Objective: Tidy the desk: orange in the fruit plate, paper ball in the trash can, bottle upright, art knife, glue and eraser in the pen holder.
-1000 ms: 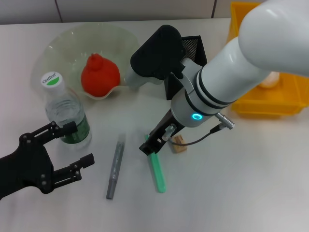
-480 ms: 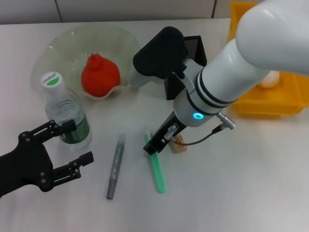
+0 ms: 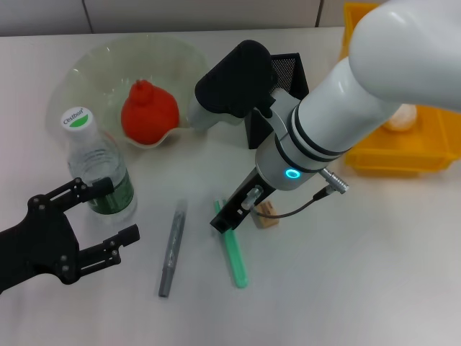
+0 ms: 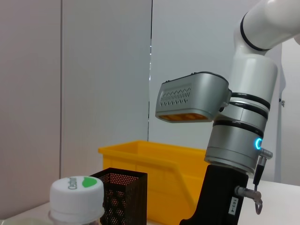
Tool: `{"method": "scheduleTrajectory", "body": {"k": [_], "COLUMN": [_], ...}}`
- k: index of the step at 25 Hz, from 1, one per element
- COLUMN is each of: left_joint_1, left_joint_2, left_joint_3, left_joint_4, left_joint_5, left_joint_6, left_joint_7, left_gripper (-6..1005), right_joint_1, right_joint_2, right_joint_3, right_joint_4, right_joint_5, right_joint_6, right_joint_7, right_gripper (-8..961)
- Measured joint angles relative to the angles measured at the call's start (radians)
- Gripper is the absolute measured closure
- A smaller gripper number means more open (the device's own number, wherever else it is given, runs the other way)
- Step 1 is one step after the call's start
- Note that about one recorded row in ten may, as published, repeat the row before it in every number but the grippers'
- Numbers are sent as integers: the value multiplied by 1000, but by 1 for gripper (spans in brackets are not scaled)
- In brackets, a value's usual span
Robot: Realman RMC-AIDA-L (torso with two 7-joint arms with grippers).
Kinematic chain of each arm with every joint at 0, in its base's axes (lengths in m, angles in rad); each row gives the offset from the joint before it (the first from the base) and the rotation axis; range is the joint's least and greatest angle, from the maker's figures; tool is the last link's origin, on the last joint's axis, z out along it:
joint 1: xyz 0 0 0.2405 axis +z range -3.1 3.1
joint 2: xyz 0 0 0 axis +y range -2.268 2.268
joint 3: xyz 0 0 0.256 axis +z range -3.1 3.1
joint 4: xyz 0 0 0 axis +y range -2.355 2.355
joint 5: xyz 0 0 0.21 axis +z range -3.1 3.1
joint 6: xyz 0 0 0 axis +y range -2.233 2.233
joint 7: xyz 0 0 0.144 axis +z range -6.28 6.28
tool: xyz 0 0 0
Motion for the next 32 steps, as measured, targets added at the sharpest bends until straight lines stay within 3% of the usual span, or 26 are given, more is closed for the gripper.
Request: {"method": "scheduleTrajectory", "body": {"k": [13, 15, 21, 26, 32], "left_joint_1": [0, 0, 0, -2, -2], "left_joint_2": [0, 0, 0, 0, 0], "left_joint_3": [0, 0, 0, 0, 0], "left_joint_4": [0, 0, 0, 0, 0], "left_joint_5": [0, 0, 0, 0, 0], "left_joint_6": [-2, -2, -6, -8, -11], "left_joint_7": [0, 0, 0, 0, -1], "left_gripper": [212, 212, 212, 212, 212], "right_joint_1": [25, 27, 31, 40, 51], "right_joint_2": [0, 0, 0, 0, 0], "right_joint_3": [-9, -9, -9, -9, -10], "right_joint_4": [41, 44, 48, 62, 78], "right_joint_5": [15, 15, 15, 21, 26], "right_joint_6": [4, 3, -1, -9, -14], "right_joint_7": [-2, -2, -4, -5, -9], "right_gripper": [518, 605, 714, 774, 774]}}
